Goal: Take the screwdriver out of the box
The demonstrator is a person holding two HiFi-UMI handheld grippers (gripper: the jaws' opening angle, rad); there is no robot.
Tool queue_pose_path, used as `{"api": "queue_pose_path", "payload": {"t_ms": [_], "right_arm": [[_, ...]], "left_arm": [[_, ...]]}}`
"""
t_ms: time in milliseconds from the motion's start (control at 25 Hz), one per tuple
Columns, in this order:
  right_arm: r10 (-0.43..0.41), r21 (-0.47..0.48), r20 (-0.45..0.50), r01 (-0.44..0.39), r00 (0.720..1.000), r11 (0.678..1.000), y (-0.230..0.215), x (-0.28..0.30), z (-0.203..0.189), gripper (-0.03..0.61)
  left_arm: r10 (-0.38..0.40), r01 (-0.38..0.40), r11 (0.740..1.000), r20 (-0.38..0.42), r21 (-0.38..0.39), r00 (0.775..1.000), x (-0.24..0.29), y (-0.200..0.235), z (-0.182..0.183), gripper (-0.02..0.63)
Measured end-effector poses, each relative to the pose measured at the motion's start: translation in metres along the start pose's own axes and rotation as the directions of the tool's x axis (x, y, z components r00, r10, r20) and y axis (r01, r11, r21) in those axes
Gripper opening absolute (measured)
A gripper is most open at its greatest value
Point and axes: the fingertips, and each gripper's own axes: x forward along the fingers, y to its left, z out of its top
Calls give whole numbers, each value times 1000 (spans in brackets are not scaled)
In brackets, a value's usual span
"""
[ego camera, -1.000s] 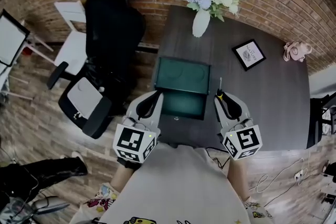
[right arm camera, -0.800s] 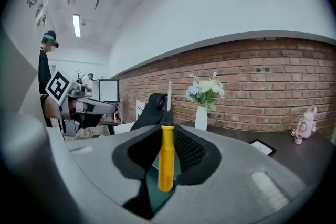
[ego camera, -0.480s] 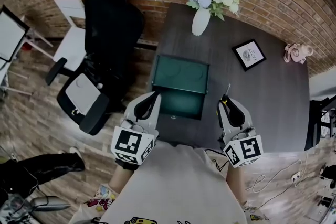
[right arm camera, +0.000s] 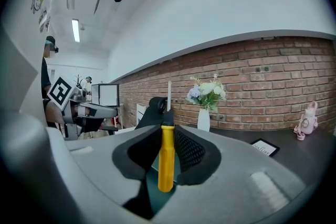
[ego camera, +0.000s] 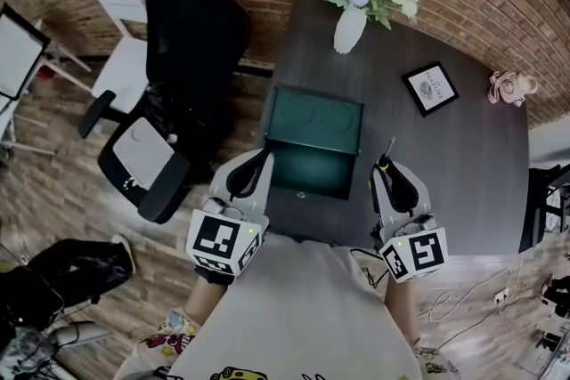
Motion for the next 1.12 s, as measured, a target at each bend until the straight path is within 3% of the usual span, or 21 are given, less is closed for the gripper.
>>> {"api": "queue_pose_path", "payload": {"t_ms": [1120], "right_arm": [[-4,33,-5,4,1000,999,5,0,-6,81]], "left_arm": [[-5,5,1000,-12,-4,1000,-2,0,-7,-2]]}}
